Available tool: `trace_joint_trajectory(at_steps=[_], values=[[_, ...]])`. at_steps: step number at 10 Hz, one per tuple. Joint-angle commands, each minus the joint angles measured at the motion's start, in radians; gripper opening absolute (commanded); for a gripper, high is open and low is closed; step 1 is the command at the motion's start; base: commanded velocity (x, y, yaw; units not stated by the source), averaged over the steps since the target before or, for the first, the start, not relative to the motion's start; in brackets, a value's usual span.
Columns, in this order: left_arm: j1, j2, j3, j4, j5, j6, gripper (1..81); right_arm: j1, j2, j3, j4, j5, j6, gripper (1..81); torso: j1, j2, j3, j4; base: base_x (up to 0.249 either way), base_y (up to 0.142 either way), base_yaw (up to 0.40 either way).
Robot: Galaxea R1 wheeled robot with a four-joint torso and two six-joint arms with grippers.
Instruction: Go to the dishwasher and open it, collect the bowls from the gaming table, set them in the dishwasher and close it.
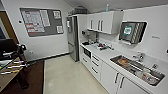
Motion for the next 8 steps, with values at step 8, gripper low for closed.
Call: trace_joint_trajectory(at_steps=[8], values=[[-0.038, -0.012, -0.008, 0.0, 0.043, 0.008, 81.1, 0.048, -0.001, -0.002, -0.013, -0.042, -0.001, 81.1, 0.0, 0.0, 0.0, 0.0, 0.0, 0.0, 0.343]])
